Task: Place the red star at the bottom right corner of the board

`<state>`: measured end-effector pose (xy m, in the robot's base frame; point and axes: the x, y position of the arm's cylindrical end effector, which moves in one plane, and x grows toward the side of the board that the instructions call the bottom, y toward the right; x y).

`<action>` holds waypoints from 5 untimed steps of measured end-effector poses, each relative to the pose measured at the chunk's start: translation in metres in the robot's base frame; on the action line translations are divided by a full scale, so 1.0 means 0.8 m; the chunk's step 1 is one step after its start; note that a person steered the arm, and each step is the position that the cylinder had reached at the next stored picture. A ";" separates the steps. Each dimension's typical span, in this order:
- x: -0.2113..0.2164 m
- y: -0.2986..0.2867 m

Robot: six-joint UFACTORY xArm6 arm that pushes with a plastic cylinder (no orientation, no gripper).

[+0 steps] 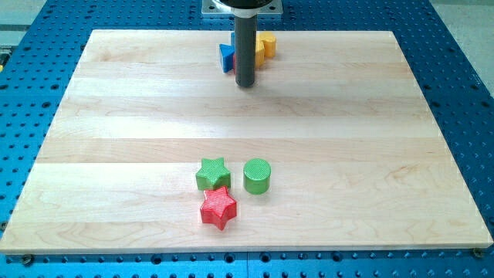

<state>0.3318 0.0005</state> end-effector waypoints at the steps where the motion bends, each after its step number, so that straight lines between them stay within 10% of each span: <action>1: 0.007 -0.007; 3: 0.072 -0.124; 5: 0.290 -0.153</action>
<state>0.5638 -0.1219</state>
